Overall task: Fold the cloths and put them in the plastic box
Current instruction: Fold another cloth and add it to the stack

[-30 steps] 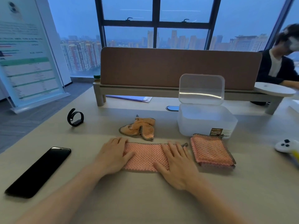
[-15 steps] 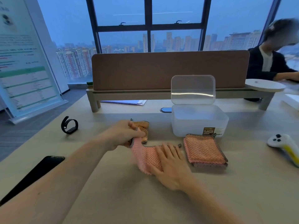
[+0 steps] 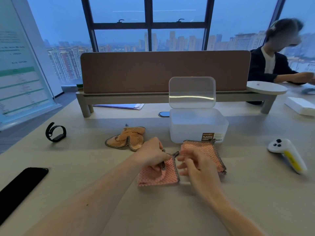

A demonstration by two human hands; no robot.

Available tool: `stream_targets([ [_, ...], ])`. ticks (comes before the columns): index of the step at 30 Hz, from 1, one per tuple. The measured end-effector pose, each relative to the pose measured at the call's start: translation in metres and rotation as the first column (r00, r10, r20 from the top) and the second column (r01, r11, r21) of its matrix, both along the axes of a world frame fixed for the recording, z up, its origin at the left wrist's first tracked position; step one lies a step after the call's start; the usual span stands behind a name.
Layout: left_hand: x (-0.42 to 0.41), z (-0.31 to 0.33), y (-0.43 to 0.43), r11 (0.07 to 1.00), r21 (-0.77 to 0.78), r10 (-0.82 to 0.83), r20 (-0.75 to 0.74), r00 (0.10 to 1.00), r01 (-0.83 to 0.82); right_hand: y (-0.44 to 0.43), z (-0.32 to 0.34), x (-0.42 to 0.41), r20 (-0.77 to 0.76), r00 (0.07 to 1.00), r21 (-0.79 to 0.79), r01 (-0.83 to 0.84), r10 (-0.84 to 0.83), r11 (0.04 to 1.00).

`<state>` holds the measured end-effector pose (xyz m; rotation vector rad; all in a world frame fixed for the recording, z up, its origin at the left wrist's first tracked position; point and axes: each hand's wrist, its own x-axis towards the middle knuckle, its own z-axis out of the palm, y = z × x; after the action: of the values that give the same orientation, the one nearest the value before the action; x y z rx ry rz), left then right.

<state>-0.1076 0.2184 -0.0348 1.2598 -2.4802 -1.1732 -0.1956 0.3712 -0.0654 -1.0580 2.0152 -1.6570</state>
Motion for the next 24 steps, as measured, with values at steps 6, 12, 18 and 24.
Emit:
stream_targets([
  [6, -0.004, -0.004, 0.005, 0.998, 0.06, -0.026, -0.063, 0.998, 0.03, -0.002, -0.006, 0.011, -0.288, 0.957, 0.066, -0.023, 0.041, 0.998],
  [12, 0.015, -0.006, -0.016, 0.984, -0.178, -0.027, -0.165, 0.986, -0.003, -0.006, -0.016, 0.011, -0.437, 0.893, 0.249, 0.004, 0.109, 0.968],
  [18, 0.052, -0.007, -0.044, 0.961, -0.24, -0.089, 0.194, 0.977, 0.135, -0.01, -0.013, 0.011, -0.515, 0.84, 0.321, 0.002, 0.173, 0.947],
  [24, 0.048, 0.003, -0.032, 0.987, 0.022, -0.159, 0.058, 0.986, 0.157, -0.011, -0.013, 0.015, -0.536, 0.822, 0.353, 0.01, 0.193, 0.935],
])
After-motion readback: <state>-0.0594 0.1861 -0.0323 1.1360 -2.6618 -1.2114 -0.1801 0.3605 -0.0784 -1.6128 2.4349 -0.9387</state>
